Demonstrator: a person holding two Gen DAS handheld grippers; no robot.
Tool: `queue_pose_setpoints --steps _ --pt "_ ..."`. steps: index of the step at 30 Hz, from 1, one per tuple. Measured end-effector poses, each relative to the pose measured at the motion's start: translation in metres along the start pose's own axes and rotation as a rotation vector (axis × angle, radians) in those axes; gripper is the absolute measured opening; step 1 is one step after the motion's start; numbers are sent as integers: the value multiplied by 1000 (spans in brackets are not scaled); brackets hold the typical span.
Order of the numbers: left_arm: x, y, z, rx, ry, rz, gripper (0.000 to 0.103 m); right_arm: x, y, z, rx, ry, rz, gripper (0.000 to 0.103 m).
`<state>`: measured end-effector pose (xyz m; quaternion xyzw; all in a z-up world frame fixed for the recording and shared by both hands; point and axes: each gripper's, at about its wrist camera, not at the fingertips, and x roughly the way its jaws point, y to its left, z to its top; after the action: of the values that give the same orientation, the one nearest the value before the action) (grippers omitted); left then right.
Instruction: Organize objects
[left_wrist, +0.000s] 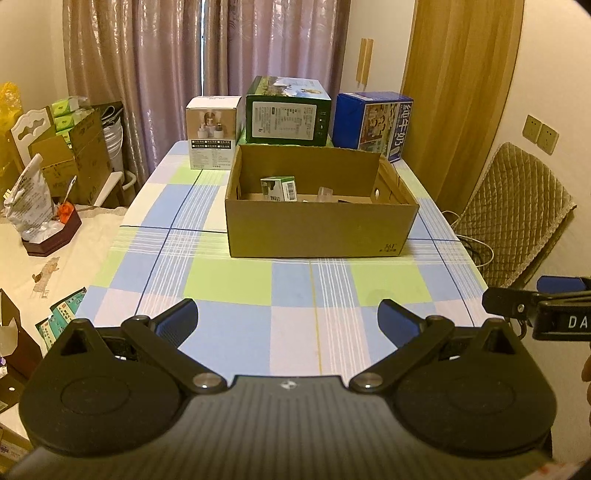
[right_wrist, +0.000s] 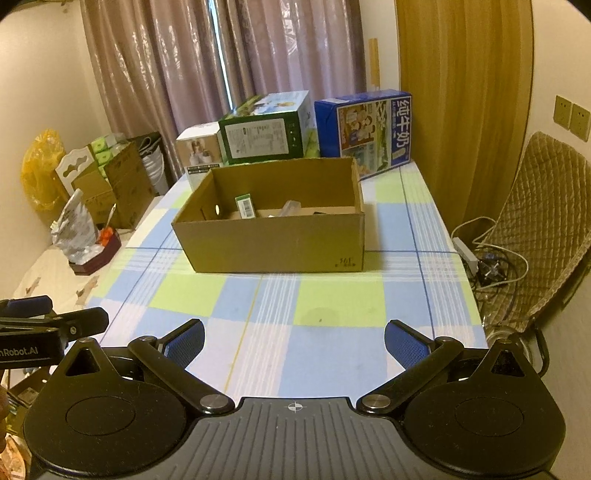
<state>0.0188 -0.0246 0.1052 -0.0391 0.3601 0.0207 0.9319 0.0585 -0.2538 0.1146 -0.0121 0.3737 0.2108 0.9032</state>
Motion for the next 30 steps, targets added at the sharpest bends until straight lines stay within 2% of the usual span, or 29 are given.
queue_pose_setpoints --steps 30 --pt "10 -5 -5 6 18 2 102 7 -4 -8 17 20 3 101"
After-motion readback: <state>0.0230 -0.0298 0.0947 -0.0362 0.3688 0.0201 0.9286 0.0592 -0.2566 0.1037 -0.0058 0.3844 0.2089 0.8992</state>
